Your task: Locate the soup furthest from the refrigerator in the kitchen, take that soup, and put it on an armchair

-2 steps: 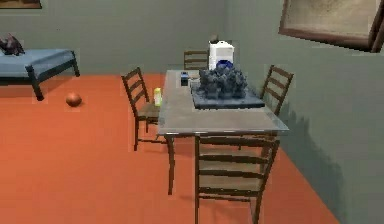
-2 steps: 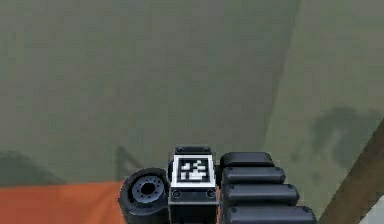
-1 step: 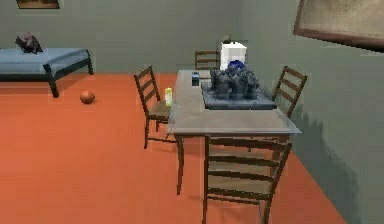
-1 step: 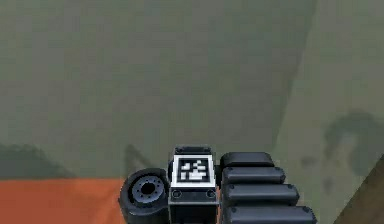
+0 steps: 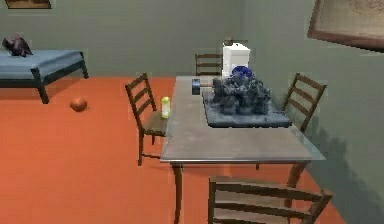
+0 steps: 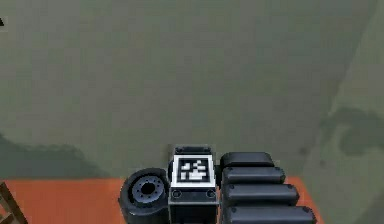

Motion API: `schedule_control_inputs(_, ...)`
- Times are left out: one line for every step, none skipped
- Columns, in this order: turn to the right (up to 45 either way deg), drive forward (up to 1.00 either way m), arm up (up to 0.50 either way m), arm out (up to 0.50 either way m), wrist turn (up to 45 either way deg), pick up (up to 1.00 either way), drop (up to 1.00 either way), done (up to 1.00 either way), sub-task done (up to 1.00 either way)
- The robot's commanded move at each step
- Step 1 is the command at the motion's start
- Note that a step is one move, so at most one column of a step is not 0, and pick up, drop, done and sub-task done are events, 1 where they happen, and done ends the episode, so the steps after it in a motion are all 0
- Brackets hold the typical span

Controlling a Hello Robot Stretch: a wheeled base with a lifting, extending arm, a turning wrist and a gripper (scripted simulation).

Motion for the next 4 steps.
schedule_control_inputs(-24.0,0.0,0.0,0.0,0.0,0.0,0.0,0.0,0.0)
schedule_control_inputs(0.0,0.3,0.0,0.0,0.0,0.0,0.0,0.0,0.0)
schedule_control_inputs(-42.0,0.0,0.0,0.0,0.0,0.0,0.0,0.0,0.0)
schedule_control_inputs(0.0,1.0,0.0,0.0,0.0,0.0,0.0,0.0,0.0)
